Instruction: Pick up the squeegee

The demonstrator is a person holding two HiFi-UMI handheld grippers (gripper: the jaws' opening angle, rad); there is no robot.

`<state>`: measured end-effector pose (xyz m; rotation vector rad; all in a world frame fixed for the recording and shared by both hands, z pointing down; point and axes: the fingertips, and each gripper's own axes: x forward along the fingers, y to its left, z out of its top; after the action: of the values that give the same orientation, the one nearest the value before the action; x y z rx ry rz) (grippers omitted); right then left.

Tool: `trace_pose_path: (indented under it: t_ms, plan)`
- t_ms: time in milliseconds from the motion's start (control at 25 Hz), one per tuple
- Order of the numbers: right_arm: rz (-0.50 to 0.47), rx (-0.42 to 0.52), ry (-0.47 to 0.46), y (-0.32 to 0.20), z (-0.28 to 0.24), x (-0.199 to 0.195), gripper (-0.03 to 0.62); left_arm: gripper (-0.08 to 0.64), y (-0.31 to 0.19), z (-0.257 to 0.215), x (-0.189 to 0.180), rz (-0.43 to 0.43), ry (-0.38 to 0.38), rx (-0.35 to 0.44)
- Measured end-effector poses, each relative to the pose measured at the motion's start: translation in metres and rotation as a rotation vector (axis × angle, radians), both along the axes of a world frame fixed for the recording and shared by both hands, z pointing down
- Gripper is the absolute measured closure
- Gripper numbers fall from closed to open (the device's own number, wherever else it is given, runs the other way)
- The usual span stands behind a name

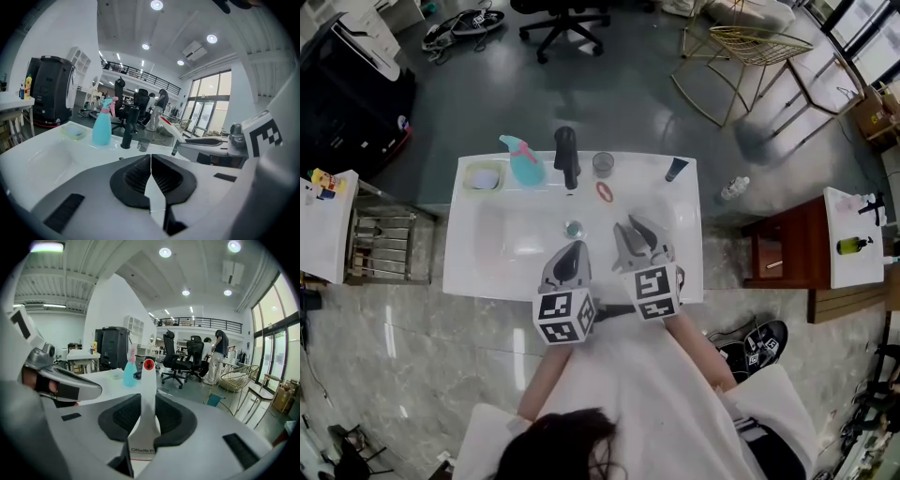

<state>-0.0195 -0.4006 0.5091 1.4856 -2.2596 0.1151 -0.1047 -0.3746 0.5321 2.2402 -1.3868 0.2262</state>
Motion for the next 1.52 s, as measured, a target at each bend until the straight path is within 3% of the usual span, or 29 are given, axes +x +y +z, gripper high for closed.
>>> trace_pose_path:
  t_ms: [480,1520]
  plan:
    - [0.095,0.084,-0.066,0.013,-0.025,0.011,0.486,0.534,-0.001,-0.031,0.013,0.045,0.018,0.098]
    - [0.147,0.095,-0.078,0.031,-0.025,0.014,0.486,0.534,0.006,-0.029,0.018,0.085,0.02,0.09]
